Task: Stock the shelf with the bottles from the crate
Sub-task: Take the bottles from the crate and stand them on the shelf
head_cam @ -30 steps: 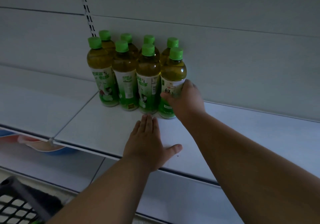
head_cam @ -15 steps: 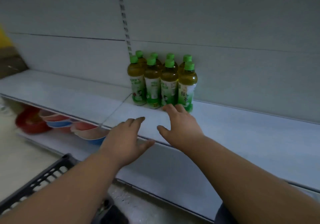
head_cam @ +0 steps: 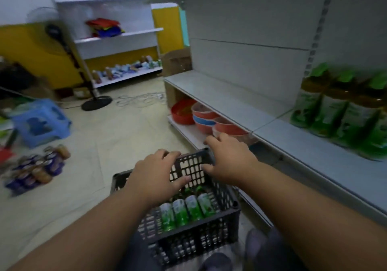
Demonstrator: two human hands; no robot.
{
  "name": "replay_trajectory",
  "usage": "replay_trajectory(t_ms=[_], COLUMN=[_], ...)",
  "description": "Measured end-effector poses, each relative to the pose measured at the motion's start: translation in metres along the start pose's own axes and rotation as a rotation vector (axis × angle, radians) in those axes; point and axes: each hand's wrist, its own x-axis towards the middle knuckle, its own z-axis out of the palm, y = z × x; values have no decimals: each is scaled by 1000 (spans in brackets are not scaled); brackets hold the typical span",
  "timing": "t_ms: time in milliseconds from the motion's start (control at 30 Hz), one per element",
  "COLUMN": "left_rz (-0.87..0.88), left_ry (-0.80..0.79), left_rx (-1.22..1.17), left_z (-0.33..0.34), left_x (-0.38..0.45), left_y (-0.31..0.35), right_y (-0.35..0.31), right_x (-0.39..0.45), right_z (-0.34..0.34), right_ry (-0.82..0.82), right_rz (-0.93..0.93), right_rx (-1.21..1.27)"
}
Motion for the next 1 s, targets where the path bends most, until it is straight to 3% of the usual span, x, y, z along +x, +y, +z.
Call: replay_trajectory(t_ms=[200, 400, 567, 733, 1000], left_rz=[-228, -349, -455, -621, -643], left_ry=[-27, -76, -152, -230, -169], left_rx=[-109, -87, -119, -171, -218], left_z=[53, 133, 207, 267, 286], left_x=[-18, -31, -35, -44, -47], left_y=[-55, -108, -133, -144, -148], right_y=[-36, -62, -71, -67, -67], right_x=[40, 87, 123, 153, 181], right_z=[54, 159, 254, 328, 426], right_ry=[-107, -315, -517, -592, -693], right_rz=[-112, -180, -101, -11, 128], right_rx=[20, 23, 92, 192, 211])
